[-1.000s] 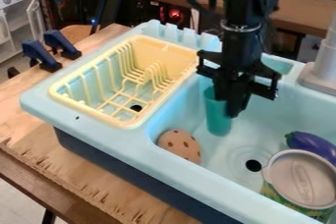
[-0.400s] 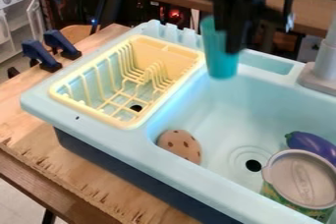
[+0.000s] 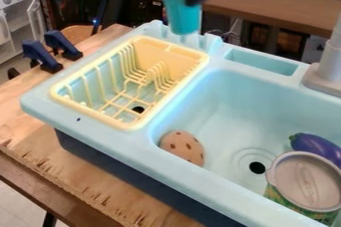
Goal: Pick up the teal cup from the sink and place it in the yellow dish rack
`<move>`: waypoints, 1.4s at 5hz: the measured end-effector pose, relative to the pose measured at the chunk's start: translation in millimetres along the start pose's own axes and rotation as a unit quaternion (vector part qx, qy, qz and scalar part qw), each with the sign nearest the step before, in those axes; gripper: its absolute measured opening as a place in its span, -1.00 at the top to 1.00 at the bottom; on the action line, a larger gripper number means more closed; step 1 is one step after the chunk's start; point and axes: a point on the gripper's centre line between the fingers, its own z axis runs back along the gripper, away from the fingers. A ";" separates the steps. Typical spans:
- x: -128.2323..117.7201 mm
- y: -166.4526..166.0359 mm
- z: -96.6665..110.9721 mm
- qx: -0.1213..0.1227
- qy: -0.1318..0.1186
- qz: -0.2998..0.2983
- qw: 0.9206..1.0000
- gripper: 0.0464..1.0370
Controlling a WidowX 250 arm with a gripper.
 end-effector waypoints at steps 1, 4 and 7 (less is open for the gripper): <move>1.3 25.2 -1.0 0.007 -0.004 0.043 0.999 0.86; 7.1 74.3 -25.4 -0.002 -0.005 0.118 0.993 0.86; 25.1 77.2 -76.8 0.010 0.067 0.124 0.990 0.86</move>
